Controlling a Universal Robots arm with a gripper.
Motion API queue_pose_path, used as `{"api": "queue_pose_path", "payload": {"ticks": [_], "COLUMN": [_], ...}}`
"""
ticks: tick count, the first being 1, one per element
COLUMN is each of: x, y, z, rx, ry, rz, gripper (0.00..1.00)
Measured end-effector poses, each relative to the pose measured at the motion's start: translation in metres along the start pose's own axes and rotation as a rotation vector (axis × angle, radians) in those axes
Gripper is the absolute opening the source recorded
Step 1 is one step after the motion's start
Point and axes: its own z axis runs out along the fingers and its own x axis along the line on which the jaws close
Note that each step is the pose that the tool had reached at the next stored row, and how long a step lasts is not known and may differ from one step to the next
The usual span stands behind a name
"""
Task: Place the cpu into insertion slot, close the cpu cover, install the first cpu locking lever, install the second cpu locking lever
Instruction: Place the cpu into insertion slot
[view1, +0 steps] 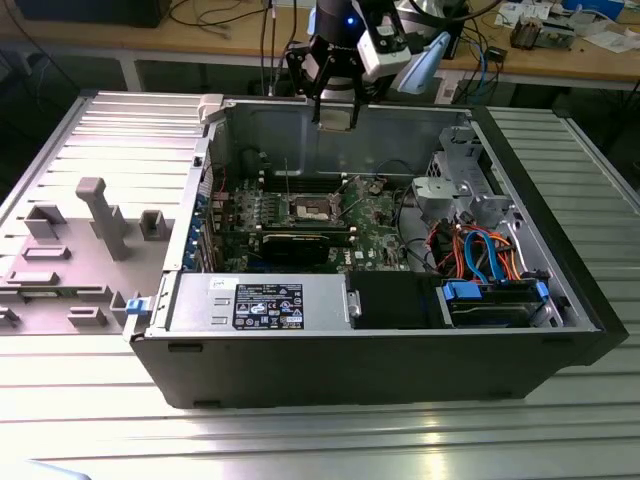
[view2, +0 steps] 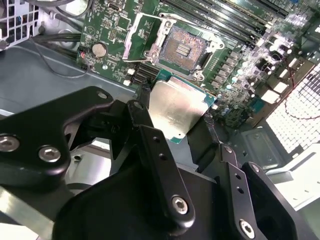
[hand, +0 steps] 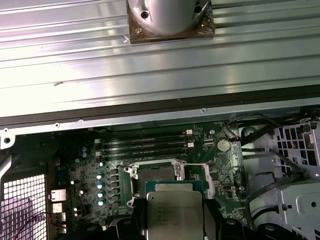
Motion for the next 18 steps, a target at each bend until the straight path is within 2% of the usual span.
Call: {"api": "queue_pose_path", "payload": {"ticks": [10, 18], "x": [-0.0003, -0.0005], "y": [-0.0001, -0.0002], "z": [0.0015, 0.0026], "rx": [-0.0014, -0.0022], "ry": [-0.0066, -0.0102], "rz": [0.075, 0.116], "gripper": [0.54, 0.54]}}
